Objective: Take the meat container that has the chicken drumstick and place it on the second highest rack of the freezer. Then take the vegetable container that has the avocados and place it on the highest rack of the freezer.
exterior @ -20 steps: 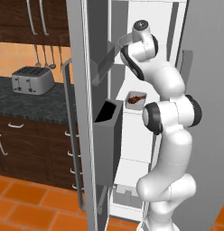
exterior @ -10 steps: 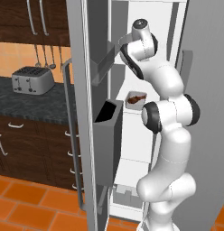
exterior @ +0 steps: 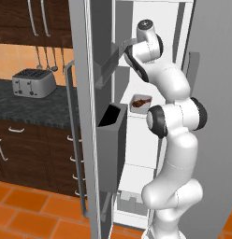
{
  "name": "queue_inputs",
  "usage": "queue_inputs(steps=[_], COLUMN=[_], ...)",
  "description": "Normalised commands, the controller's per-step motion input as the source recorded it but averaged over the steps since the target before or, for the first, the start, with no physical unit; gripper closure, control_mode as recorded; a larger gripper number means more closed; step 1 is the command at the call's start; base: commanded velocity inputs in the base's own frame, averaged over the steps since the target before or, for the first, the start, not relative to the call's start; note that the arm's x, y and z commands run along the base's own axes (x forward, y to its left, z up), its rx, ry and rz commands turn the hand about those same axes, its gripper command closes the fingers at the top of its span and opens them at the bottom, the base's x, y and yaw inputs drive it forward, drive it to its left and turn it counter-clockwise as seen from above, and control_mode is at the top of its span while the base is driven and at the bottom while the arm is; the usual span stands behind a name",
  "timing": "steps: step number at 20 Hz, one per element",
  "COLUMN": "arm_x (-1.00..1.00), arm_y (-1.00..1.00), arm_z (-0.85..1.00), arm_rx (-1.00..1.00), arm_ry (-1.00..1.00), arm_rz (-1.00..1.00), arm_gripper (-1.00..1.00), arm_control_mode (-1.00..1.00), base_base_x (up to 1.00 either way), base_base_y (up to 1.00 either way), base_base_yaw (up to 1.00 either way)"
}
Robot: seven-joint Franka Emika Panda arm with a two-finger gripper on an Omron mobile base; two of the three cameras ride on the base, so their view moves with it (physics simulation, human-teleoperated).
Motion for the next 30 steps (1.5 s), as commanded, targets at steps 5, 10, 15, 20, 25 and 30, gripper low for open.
queue_inputs(steps=[5, 10, 15, 20, 25, 30], arm_x=[-0.02, -0.18, -0.85, -0.96, -1.00, -1.00], arm_y=[0.00, -0.14, -0.05, 0.02, 0.18, 0.07], arm_z=[0.00, 0.01, 0.05, 0.07, 0.01, 0.07], arm_rx=[0.00, 0.02, 0.03, 0.01, 0.00, 0.00], arm_ry=[0.00, -0.07, -0.11, -0.09, -0.17, -0.01], arm_rz=[0.00, 0.00, 0.00, 0.00, 0.00, 0.02], arm_gripper=[-1.00, -1.00, -1.00, -1.00, -1.00, -1.00], arm_control_mode=[-1.00, -1.00, -1.00, -1.00, -1.00, -1.00], base_base_x=[0.00, 0.00, 0.00, 0.00, 0.00, 0.00], base_base_y=[0.00, 0.00, 0.00, 0.00, 0.00, 0.00], base_base_yaw=[0.00, 0.00, 0.00, 0.00, 0.00, 0.00])
